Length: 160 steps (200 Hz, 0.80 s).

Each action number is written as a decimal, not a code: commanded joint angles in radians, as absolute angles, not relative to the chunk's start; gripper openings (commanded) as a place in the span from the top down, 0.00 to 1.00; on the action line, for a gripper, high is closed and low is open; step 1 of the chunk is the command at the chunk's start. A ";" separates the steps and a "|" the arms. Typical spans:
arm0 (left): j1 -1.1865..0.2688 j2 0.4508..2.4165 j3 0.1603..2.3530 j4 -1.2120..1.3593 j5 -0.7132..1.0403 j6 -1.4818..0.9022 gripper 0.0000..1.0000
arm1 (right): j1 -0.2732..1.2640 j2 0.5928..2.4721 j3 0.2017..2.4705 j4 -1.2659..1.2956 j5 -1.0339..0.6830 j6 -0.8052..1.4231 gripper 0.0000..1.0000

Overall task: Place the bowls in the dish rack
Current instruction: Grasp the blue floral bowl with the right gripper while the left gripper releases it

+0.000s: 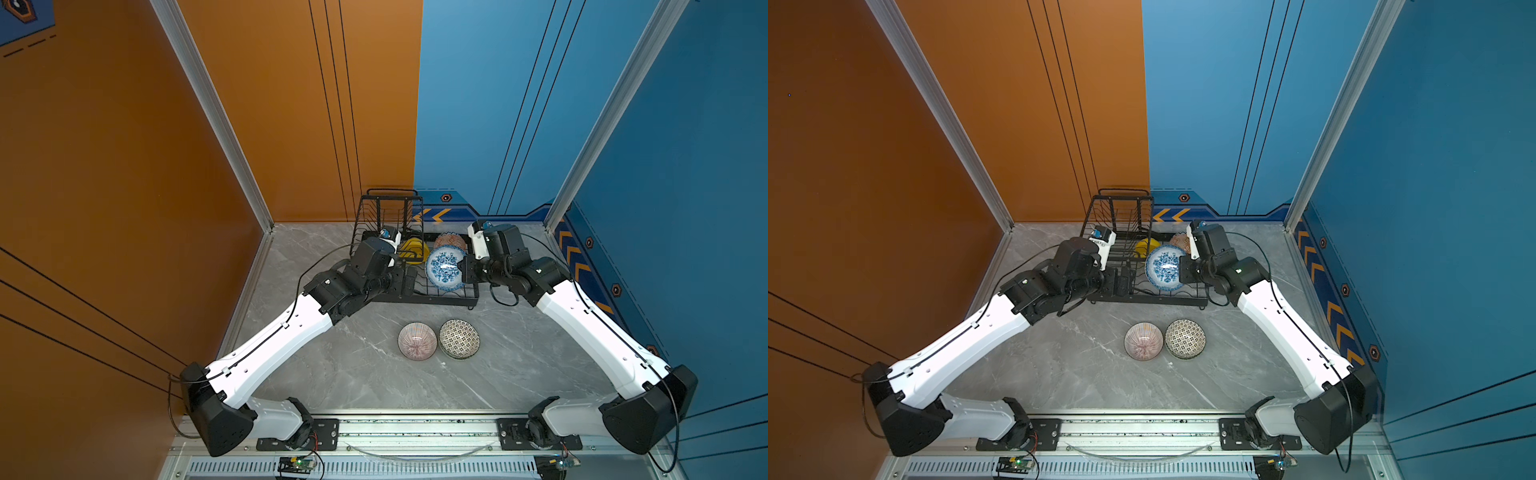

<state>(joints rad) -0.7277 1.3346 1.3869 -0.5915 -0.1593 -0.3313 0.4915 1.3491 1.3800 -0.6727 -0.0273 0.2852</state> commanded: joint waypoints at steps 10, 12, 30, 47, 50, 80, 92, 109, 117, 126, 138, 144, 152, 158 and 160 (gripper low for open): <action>-0.685 1.334 1.419 -0.674 -0.088 -0.251 0.02 | 0.494 1.290 1.358 -0.612 0.083 0.066 1.00; -0.683 1.337 1.421 -0.675 -0.086 -0.249 0.02 | 0.494 1.290 1.356 -0.610 0.086 0.059 1.00; -0.678 1.351 1.435 -0.687 -0.077 -0.230 0.02 | 0.497 1.267 1.286 -0.499 0.153 -0.056 1.00; -0.678 1.362 1.448 -0.697 -0.066 -0.212 0.02 | 0.513 1.244 1.206 -0.370 0.218 -0.190 1.00; -0.678 1.364 1.449 -0.699 -0.064 -0.211 0.02 | 0.515 1.241 1.192 -0.345 0.232 -0.212 1.00; -0.671 1.377 1.474 -0.718 -0.033 -0.187 0.02 | 0.562 1.236 1.060 -0.073 0.336 -0.500 1.00; -0.667 1.375 1.476 -0.718 -0.028 -0.176 0.02 | 0.576 1.247 1.008 0.055 0.366 -0.612 1.00; -0.654 1.373 1.473 -0.719 -0.017 -0.167 0.02 | 0.582 1.268 0.954 0.210 0.388 -0.752 1.00; -0.649 1.372 1.470 -0.719 -0.013 -0.166 0.02 | 0.581 1.280 0.932 0.269 0.395 -0.813 1.00; -0.646 1.371 1.467 -0.718 -0.009 -0.165 0.02 | 0.580 1.291 0.912 0.320 0.395 -0.878 1.00; -0.643 1.370 1.463 -0.718 -0.006 -0.163 0.02 | 0.574 1.306 0.890 0.367 0.390 -0.958 1.00; -0.641 1.369 1.460 -0.718 -0.004 -0.163 0.02 | 0.573 1.313 0.880 0.390 0.388 -0.996 1.00; -0.639 1.368 1.456 -0.718 -0.005 -0.161 0.02 | 0.571 1.325 0.869 0.417 0.389 -1.043 1.00; -0.637 1.366 1.453 -0.718 -0.004 -0.161 0.02 | 0.570 1.333 0.862 0.435 0.392 -1.074 1.00; -0.637 1.365 1.451 -0.717 -0.005 -0.161 0.02 | 0.570 1.336 0.860 0.443 0.394 -1.085 1.00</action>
